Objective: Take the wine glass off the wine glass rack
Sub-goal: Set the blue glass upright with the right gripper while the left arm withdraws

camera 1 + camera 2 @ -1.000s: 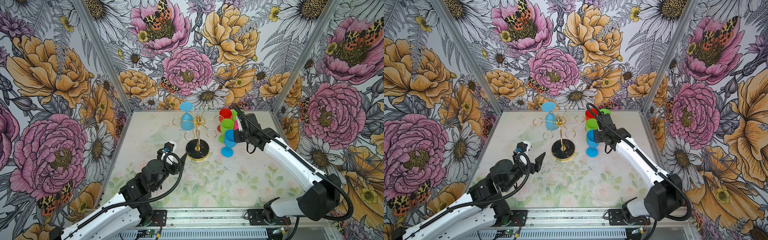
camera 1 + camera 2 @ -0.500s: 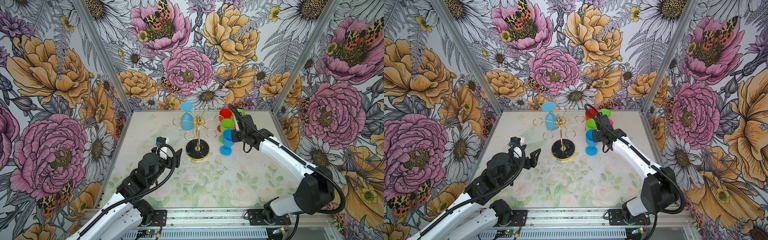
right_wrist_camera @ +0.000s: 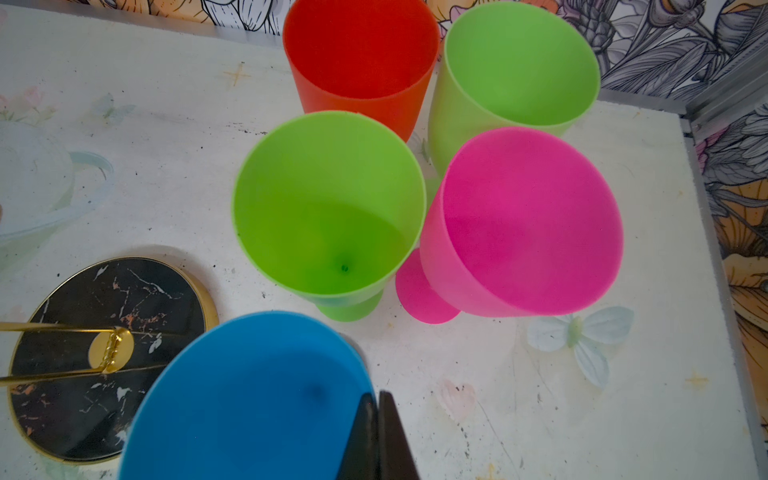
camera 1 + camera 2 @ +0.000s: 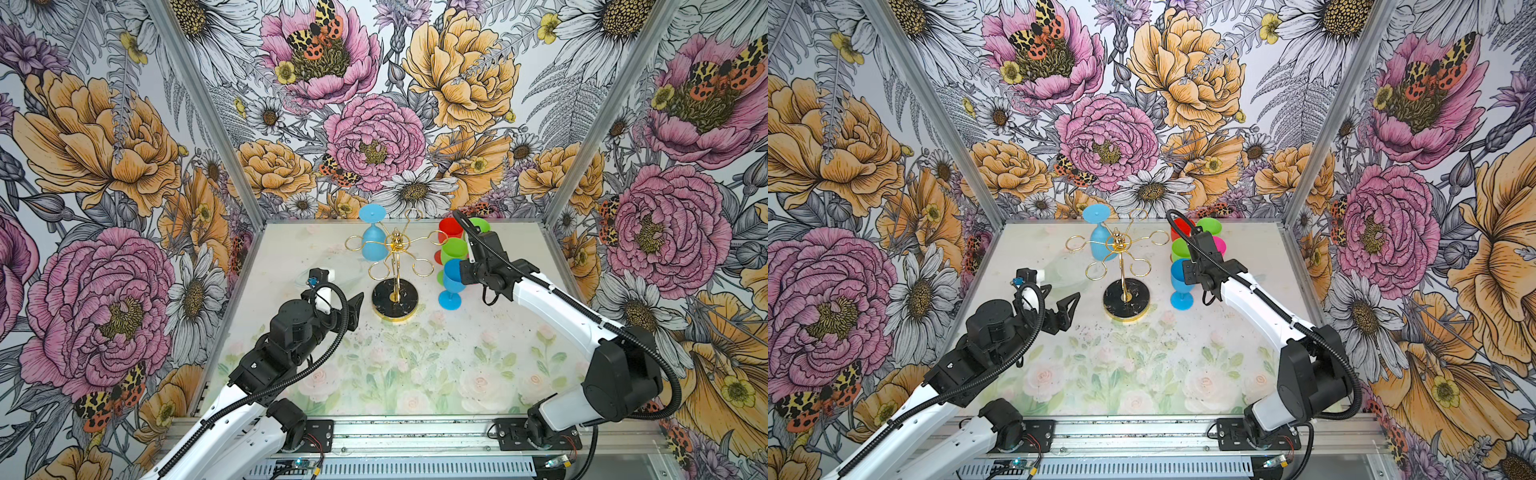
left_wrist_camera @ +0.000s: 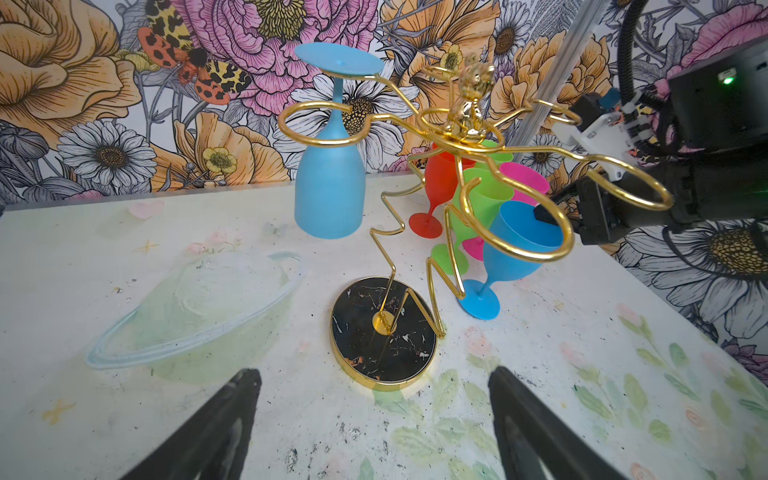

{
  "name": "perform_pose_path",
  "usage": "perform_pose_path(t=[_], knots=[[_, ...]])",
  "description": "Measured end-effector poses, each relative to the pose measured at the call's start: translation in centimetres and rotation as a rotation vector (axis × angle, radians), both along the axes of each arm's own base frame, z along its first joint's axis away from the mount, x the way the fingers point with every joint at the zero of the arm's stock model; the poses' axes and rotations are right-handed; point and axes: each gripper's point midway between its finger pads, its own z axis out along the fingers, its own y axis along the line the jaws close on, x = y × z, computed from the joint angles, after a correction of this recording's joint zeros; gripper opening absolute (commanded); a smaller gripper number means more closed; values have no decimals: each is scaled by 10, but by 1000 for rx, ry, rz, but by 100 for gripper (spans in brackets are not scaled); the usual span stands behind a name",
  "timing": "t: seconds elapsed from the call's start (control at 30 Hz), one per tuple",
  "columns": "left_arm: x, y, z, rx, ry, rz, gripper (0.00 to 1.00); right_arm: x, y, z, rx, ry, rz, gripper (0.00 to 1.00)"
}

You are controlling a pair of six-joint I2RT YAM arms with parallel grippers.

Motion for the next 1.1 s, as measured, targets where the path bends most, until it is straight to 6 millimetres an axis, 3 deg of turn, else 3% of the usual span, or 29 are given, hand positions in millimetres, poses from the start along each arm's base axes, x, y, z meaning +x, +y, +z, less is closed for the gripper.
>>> perform_pose_path(t=[0.5,0.8,1.1], knots=[[-2,1,8,1,-5,-1,88,4,2,-4,2,-2,-1,1],[-1,1,4,14,10,-4,89,4,2,-4,14,0,-11,20],[5,3,8,12,23,5,89,1,1,-1,40,1,-17,46]])
